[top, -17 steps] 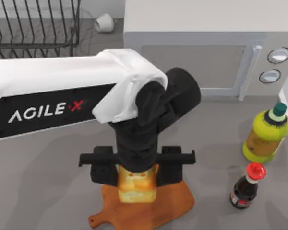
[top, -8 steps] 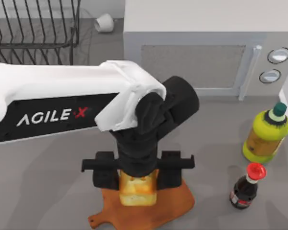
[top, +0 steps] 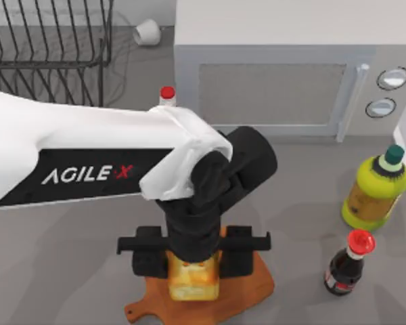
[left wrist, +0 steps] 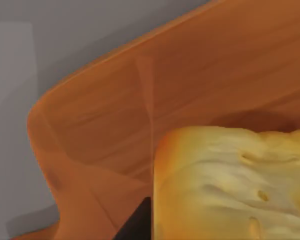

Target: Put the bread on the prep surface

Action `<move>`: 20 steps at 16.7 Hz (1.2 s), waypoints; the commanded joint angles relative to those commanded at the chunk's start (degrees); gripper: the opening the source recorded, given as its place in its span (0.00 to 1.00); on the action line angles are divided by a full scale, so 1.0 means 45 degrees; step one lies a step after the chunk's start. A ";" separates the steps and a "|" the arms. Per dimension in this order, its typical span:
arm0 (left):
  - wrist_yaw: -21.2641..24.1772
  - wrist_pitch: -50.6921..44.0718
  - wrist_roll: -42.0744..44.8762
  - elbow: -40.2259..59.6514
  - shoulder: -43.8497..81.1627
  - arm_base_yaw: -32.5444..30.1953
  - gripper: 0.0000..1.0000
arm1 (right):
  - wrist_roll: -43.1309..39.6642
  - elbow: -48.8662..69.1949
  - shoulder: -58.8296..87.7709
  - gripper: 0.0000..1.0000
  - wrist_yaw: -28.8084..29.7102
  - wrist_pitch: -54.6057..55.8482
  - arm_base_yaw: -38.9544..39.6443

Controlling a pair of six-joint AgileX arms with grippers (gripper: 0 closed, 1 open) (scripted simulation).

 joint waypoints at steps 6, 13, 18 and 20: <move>0.0000 0.0000 0.0000 0.0000 0.0000 0.0000 0.38 | 0.0000 0.0000 0.0000 1.00 0.0000 0.0000 0.0000; 0.0000 0.0000 0.0000 0.0000 0.0000 0.0000 0.90 | 0.0000 0.0000 0.0000 1.00 0.0000 0.0000 0.0000; 0.0000 0.0000 0.0000 0.0000 0.0000 0.0000 1.00 | 0.0000 0.0000 0.0000 1.00 0.0000 0.0000 0.0000; 0.0000 0.0000 0.0000 0.0000 0.0000 0.0000 1.00 | 0.0000 0.0000 0.0000 1.00 0.0000 0.0000 0.0000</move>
